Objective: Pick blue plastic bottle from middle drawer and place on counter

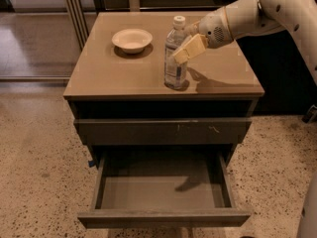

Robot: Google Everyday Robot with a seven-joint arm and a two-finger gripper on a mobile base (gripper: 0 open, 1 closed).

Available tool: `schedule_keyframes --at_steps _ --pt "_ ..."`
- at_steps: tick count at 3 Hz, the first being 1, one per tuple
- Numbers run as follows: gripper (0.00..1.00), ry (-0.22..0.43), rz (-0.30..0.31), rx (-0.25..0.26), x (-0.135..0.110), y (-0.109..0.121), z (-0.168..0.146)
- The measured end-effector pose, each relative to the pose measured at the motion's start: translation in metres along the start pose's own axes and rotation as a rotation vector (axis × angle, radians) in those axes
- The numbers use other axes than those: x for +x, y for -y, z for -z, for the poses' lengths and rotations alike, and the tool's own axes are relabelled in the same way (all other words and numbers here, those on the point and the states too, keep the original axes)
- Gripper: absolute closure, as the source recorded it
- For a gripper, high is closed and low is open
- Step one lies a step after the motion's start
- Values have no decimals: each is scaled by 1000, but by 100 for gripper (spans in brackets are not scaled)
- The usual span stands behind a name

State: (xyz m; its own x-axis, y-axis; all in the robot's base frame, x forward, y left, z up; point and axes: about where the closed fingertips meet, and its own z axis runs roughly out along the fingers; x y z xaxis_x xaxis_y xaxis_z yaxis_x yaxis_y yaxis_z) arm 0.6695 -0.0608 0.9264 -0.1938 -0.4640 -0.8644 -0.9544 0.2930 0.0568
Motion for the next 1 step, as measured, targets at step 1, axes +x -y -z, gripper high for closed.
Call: schedule_keyframes --at_steps 1 --pt "0 0 0 0 0 0 0"
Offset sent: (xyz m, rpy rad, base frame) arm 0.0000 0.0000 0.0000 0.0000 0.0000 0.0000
